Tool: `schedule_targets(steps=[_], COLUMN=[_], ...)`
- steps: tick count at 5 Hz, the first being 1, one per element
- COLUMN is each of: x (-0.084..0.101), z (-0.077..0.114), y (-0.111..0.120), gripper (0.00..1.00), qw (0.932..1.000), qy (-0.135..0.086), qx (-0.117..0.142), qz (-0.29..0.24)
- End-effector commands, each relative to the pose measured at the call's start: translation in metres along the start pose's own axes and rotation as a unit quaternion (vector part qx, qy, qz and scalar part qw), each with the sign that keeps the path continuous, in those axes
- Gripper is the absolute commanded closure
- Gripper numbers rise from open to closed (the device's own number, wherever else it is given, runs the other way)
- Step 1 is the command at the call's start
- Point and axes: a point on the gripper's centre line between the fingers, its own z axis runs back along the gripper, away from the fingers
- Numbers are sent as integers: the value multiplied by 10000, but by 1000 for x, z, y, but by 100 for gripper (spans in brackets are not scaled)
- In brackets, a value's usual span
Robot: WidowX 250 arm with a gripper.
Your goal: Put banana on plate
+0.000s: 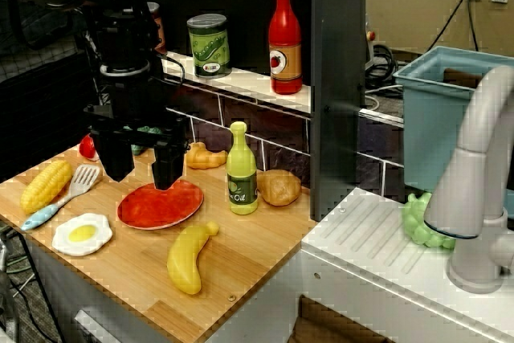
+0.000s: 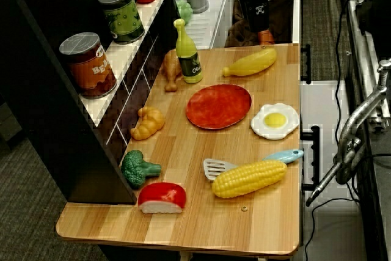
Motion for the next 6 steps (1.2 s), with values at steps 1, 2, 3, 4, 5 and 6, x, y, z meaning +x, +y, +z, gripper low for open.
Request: schedule_targets(steps=[1,2,3,4,5,6], x=[0,1,4,9,17,26], z=[0,-9,-16,-19,-27,-37], y=[0,-13,-25,-35,-45,-49], gripper=[0,0,0,0,0,0], qw=[10000,9999,9999,9998,9993,9991], qy=[0,89,84,100,89,115], qx=[0,43,82,6,-30,134], qz=[0,29,74,167,354,393])
